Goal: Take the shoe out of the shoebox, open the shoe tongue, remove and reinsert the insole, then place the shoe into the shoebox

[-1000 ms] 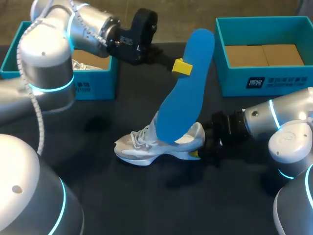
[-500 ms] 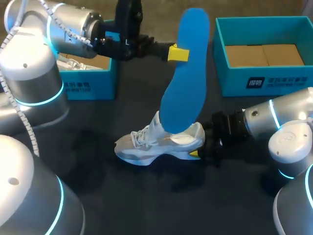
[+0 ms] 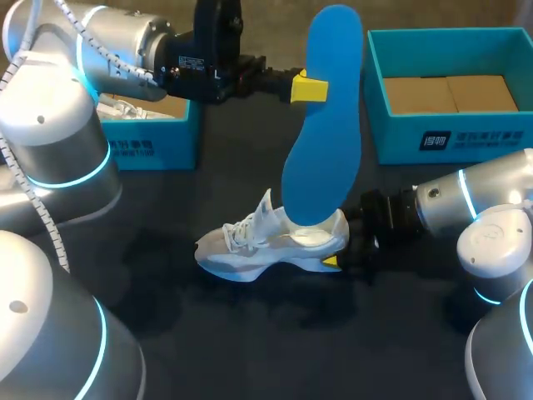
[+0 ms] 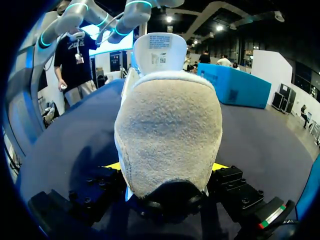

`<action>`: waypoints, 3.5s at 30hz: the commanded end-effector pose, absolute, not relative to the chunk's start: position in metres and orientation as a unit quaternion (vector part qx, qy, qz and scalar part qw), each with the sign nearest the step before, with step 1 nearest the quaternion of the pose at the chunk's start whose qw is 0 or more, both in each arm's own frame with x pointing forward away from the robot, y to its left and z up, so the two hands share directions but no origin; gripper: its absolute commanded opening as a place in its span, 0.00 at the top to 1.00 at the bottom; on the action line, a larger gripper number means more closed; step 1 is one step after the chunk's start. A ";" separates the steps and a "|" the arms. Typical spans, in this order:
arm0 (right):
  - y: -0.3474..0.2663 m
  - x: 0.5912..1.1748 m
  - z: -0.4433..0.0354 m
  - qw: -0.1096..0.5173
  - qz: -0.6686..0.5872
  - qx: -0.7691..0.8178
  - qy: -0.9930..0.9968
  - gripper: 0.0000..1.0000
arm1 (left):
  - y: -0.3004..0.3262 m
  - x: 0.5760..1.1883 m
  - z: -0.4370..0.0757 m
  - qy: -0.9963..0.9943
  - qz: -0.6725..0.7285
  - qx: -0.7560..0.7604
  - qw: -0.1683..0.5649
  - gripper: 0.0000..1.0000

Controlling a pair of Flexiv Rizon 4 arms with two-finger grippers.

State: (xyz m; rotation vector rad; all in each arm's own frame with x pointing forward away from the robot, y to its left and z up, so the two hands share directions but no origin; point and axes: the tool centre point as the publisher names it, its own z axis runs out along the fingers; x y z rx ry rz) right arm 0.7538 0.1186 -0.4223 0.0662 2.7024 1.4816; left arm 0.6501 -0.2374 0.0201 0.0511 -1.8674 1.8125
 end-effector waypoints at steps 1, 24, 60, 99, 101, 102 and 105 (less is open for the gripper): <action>0.120 0.754 -0.423 0.030 0.480 0.022 0.877 1.00 | -0.238 0.647 0.019 -0.671 0.685 0.032 0.282 1.00; 0.120 0.754 -0.423 0.030 0.480 0.022 0.877 1.00 | -0.243 0.610 0.017 -0.636 0.678 0.118 0.348 1.00; 0.120 0.754 -0.423 0.030 0.480 0.022 0.877 0.66 | -0.242 0.612 0.015 -0.633 0.685 0.117 0.341 1.00; 0.081 0.760 -0.336 0.025 0.249 0.098 0.963 0.00 | -0.242 0.612 0.015 -0.633 0.685 0.117 0.341 1.00; 0.083 0.759 -0.333 0.025 0.228 0.108 0.967 0.00 | -0.242 0.612 0.015 -0.633 0.685 0.117 0.341 1.00; 0.084 0.758 -0.330 0.025 0.222 0.110 0.968 0.00 | -0.242 0.612 0.015 -0.633 0.685 0.117 0.341 1.00; 0.087 0.756 -0.324 0.022 0.186 0.123 0.975 0.00 | -0.242 0.612 0.015 -0.633 0.685 0.117 0.341 1.00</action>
